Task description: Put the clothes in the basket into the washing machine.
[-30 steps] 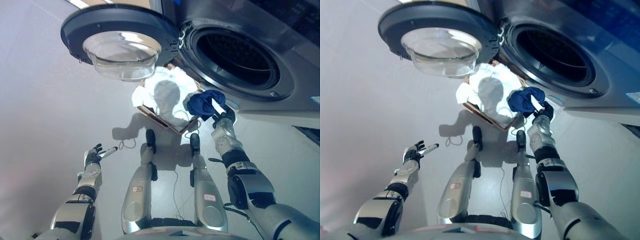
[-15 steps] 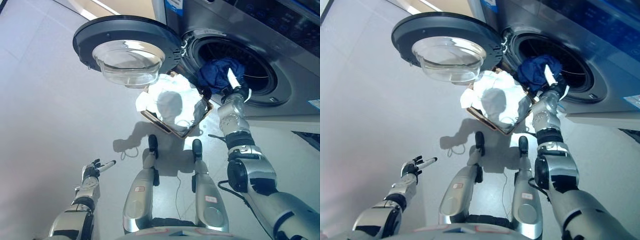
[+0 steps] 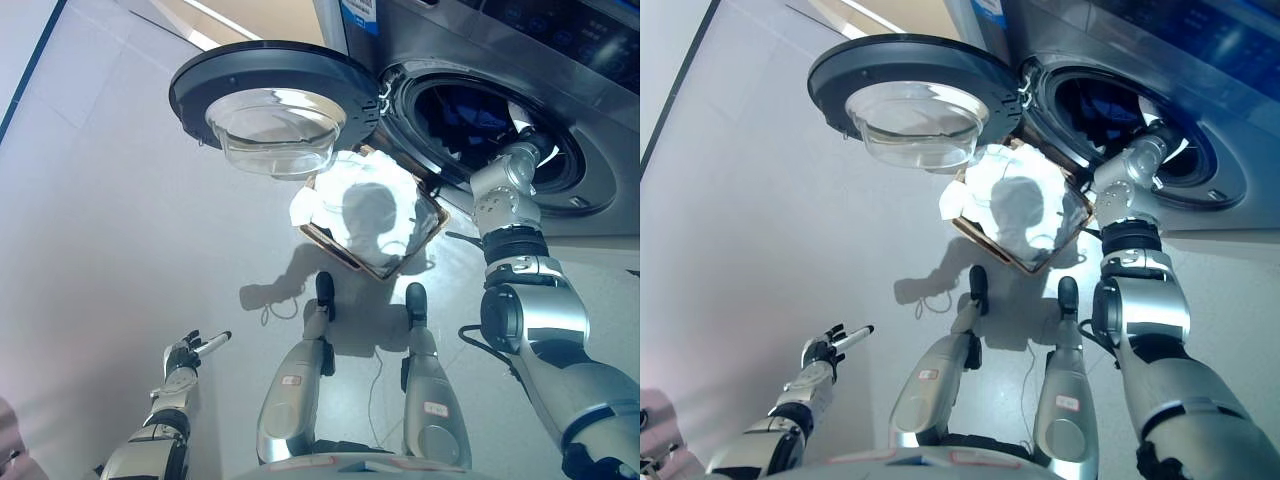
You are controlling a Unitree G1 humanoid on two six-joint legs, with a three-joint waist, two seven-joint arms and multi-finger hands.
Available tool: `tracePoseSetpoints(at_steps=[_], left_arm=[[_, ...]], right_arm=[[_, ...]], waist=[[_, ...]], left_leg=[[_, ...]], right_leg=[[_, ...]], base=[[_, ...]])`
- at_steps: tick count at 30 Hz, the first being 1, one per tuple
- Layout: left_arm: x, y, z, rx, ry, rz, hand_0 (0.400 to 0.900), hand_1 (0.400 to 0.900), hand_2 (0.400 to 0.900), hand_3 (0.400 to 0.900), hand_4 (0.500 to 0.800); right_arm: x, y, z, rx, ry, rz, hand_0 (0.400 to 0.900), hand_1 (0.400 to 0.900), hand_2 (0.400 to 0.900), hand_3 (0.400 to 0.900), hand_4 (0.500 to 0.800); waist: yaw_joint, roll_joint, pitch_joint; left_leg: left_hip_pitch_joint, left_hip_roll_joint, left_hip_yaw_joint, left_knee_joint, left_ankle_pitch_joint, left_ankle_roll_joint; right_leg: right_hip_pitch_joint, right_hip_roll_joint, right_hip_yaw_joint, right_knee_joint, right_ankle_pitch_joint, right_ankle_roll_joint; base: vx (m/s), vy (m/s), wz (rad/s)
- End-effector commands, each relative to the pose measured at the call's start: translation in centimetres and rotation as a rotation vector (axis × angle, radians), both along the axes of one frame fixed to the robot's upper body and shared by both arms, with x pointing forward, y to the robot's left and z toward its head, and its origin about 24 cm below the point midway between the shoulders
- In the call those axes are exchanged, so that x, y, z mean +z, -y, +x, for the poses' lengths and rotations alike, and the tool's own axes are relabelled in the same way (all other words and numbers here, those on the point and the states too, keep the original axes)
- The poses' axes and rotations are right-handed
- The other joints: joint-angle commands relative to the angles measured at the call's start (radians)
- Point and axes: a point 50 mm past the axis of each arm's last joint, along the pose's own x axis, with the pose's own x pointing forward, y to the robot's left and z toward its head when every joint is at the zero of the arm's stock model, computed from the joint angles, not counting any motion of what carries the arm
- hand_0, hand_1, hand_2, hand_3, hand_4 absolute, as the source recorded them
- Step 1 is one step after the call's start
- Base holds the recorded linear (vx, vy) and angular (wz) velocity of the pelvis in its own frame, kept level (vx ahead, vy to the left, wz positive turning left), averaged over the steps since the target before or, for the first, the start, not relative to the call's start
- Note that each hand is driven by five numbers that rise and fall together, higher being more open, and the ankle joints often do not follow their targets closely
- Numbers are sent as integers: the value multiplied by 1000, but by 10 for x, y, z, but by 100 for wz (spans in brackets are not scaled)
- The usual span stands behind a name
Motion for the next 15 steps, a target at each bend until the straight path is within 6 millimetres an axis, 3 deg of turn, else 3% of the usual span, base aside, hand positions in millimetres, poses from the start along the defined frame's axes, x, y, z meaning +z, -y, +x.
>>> tracePoseSetpoints(at_steps=[1,10,15], left_arm=[[-9,-6,-22,70,-58,11,900,900,900,900,800],[-12,11,-16,51,-56,-30,900,900,900,900,800],[-14,15,-17,50,-61,-44,900,900,900,900,800]], right_arm=[[105,-6,-5,7,332,-142,900,900,900,900,800],[82,-8,-1,42,276,-134,900,900,900,900,800],[56,-14,6,118,172,-195,900,900,900,900,800]], waist=[[-13,123,17],[-44,129,-10],[-55,120,-13]], left_leg=[[-53,4,-73,-2,-111,4],[-38,3,-63,-2,-107,0],[-34,10,-60,-2,-108,-2]], right_leg=[[112,16,-30,67,-25,-43],[133,8,-20,54,-17,-39],[129,13,-13,60,-18,-37]], base=[[47,25,-3],[37,37,-3],[-15,13,-6]])
